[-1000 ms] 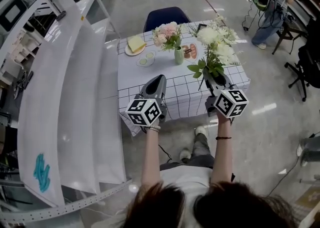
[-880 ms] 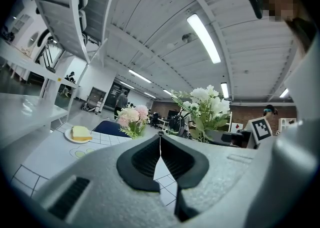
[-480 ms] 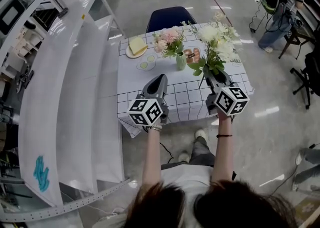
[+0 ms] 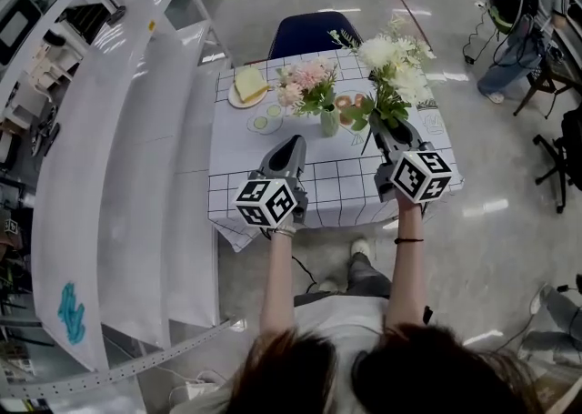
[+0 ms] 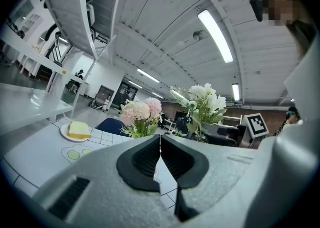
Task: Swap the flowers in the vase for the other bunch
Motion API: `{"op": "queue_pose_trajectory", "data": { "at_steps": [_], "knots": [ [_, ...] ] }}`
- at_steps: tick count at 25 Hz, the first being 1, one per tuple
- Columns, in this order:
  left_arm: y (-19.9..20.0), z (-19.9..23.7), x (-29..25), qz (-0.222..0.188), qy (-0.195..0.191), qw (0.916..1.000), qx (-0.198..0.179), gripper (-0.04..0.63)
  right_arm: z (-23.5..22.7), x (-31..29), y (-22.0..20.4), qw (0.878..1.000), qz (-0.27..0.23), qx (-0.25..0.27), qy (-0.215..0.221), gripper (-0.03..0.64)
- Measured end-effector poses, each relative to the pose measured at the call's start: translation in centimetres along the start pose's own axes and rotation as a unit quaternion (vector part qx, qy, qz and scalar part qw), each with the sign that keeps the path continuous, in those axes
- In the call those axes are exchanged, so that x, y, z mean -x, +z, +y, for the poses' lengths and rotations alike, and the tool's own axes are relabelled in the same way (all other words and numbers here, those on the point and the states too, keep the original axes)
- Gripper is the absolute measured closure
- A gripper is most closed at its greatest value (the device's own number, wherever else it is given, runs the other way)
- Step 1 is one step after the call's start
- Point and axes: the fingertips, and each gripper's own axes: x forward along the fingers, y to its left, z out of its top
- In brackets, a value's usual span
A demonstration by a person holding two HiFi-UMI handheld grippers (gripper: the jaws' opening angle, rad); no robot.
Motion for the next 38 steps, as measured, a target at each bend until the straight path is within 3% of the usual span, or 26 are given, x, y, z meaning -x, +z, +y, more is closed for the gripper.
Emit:
{"op": "queue_pose_trajectory", "data": {
  "at_steps": [8,16,25,38],
  "knots": [
    [-0.4,1.1,-1.4,0.001,0.021,0.9998,0.003,0.581,-1.1,-2.3,-0.4,1.0,0.013,-0.005,0.021,0.552],
    [-1.3,2.5,-2.4,0.011,0.065,0.9978,0.011,0.581,-2.3,-4.3,-0.8,0.999,0.029,-0.012,0.044,0.552],
    [-4.8,2.3,-5.4,0.049,0.086,0.9947,0.027,0.581,-3.7,-6.0,-1.5,0.996,0.052,-0.011,0.073,0.552],
    [-5.0,2.7,-7.9,0.04,0.118,0.9919,0.023,0.58,-5.3,-7.8,-1.5,0.991,0.066,0.012,0.112,0.552]
  ]
}}
